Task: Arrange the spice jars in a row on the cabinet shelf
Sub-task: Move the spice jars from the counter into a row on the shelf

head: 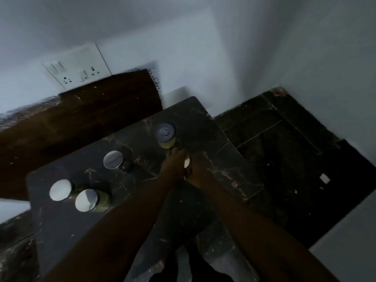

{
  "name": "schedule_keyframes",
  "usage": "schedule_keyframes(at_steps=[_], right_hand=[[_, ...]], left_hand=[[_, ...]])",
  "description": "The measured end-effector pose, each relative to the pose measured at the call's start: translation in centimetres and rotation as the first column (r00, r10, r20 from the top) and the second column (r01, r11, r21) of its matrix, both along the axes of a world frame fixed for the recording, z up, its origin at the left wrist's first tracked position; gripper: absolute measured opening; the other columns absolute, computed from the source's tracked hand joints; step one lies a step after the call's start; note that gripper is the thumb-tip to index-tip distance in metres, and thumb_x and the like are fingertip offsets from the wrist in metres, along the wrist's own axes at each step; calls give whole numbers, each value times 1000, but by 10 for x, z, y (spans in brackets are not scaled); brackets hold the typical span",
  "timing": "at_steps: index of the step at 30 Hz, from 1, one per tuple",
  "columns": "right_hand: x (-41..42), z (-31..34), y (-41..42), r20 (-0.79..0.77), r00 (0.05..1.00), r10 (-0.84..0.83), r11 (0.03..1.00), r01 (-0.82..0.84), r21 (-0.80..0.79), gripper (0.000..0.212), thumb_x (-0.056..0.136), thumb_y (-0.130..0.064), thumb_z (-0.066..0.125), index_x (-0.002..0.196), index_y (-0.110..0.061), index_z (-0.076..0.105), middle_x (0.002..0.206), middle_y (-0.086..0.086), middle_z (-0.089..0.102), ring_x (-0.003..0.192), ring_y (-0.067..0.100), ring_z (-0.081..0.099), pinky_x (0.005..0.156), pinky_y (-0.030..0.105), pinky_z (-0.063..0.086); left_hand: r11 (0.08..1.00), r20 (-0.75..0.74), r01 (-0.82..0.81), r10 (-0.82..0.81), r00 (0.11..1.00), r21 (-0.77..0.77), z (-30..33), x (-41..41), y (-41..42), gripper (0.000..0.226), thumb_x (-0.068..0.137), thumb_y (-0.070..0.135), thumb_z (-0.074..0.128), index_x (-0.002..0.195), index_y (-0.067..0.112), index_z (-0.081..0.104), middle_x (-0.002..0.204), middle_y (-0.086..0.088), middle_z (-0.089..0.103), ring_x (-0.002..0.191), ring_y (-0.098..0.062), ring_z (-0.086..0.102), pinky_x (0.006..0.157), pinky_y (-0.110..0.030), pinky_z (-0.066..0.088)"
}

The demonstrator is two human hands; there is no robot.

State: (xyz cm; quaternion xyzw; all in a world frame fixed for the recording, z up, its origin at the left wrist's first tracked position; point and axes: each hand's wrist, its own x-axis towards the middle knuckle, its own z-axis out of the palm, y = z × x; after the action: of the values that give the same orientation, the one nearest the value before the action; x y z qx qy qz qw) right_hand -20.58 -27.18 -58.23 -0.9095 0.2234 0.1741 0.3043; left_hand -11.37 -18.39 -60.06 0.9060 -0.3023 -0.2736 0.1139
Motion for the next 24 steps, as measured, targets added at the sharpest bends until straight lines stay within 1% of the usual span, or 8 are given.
schedule_keyframes(at_steps=[3,8,13,15,17,18,21,24], right_hand=[[6,18,-2,69,997,28,1000,-27,-6,81,90,-35,74,158,-16,33,160,9,40,148,27,41,124,41,28],[35,85,1,359,925,-123,992,110,56,68,80,-29,78,139,-16,48,135,12,58,123,31,60,102,48,54],[69,179,7,562,825,-64,991,120,-64,62,75,-39,76,130,-28,48,121,3,61,107,26,64,90,46,58],[79,223,16,673,740,-17,991,104,-89,62,78,-35,76,133,-22,51,120,5,62,104,26,65,86,42,58],[91,262,22,822,566,63,987,86,-134,51,79,-22,76,125,-6,60,113,13,67,96,30,68,81,45,59],[95,287,29,860,507,58,991,77,-112,46,80,-20,74,122,-7,61,109,11,69,94,29,68,80,46,59],[102,360,49,876,482,26,999,28,-45,48,79,-31,70,123,-25,51,108,-2,66,95,18,65,79,43,58],[112,417,73,920,390,50,998,1,-55,48,80,-38,67,123,-28,50,109,-6,67,96,15,65,78,38,57]], left_hand=[[997,11,-2,3,1000,-72,23,12,4,81,80,27,82,150,20,42,154,-12,44,141,-36,48,112,-48,48],[976,110,54,-31,993,-210,107,50,10,78,78,36,79,148,18,48,142,-9,54,133,-29,54,114,-40,42],[932,213,119,-46,976,-342,226,80,27,73,66,44,69,134,22,55,116,-6,57,104,-28,62,87,-32,47],[908,276,149,-39,960,-391,278,87,39,64,65,42,69,125,22,58,114,-3,60,104,-23,61,87,-33,48],[878,351,170,-2,936,-448,330,90,52,60,63,42,66,120,25,61,111,1,63,101,-19,62,87,-34,51],[861,395,184,22,918,-475,358,91,62,56,64,43,67,117,27,62,109,3,64,99,-18,62,86,-34,52],[823,504,252,48,862,-509,431,93,89,42,68,44,70,105,29,61,103,5,66,95,-16,63,84,-36,53],[814,593,292,78,801,-502,491,94,118,44,74,40,75,114,25,66,104,5,69,95,-15,62,82,-34,50]])
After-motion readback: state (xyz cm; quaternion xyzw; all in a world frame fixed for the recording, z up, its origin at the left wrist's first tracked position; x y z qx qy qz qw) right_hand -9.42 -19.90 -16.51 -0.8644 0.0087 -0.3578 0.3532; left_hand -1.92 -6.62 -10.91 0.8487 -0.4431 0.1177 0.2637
